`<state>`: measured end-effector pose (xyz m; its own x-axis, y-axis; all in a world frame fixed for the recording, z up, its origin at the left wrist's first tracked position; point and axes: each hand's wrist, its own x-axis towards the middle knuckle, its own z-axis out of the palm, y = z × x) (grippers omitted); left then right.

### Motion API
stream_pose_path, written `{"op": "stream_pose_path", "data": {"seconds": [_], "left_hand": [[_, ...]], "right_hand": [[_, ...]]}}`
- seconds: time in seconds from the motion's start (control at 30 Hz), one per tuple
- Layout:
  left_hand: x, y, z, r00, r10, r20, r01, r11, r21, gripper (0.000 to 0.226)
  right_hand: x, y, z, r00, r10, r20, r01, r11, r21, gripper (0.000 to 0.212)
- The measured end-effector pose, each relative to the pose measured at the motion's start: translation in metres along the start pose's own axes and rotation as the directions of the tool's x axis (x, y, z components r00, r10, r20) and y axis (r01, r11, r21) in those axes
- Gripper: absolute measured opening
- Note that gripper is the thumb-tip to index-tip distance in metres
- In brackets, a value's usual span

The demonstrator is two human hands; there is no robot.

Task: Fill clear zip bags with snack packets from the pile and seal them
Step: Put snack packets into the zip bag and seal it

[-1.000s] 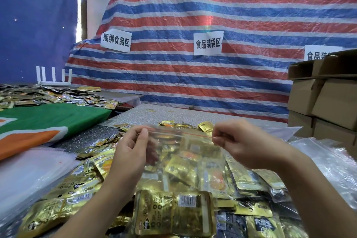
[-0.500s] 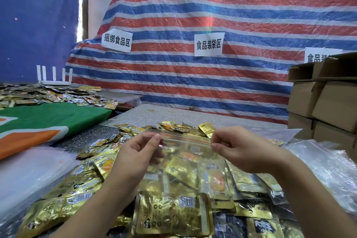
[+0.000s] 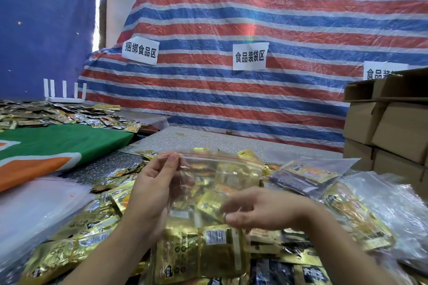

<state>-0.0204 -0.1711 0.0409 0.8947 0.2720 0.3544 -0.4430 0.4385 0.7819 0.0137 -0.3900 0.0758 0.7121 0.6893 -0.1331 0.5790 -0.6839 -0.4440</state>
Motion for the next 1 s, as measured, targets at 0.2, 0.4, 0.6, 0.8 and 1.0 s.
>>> {"op": "stream_pose_path", "data": {"seconds": [0.2, 0.4, 0.6, 0.8, 1.0], "left_hand": [[0.004, -0.001, -0.003, 1.000, 0.004, 0.002, -0.004, 1.000, -0.029, 0.022], [0.011, -0.004, -0.008, 0.987, 0.132, -0.091, -0.116, 0.979, 0.167, 0.048], [0.010, -0.019, -0.009, 0.993, 0.078, -0.086, -0.047, 0.945, 0.323, 0.048], [0.011, -0.027, -0.012, 0.998, 0.015, -0.057, 0.008, 0.923, 0.384, 0.030], [0.012, -0.034, -0.014, 0.999, -0.024, -0.036, 0.037, 0.895, 0.444, 0.021]], "right_hand": [[0.019, -0.007, 0.027, 0.995, -0.095, -0.025, 0.097, 0.992, 0.082, 0.025], [0.010, 0.005, 0.017, 0.974, 0.030, -0.227, 0.068, 0.908, 0.414, 0.018], [0.005, 0.039, -0.016, 0.707, 0.394, -0.588, 0.177, 0.706, 0.686, 0.025], [0.002, 0.108, -0.061, 0.327, 0.636, -0.699, 0.163, 0.691, 0.704, 0.029], [-0.015, 0.129, -0.053, 0.039, 0.507, -0.861, -0.760, 0.574, 0.304, 0.070]]}}
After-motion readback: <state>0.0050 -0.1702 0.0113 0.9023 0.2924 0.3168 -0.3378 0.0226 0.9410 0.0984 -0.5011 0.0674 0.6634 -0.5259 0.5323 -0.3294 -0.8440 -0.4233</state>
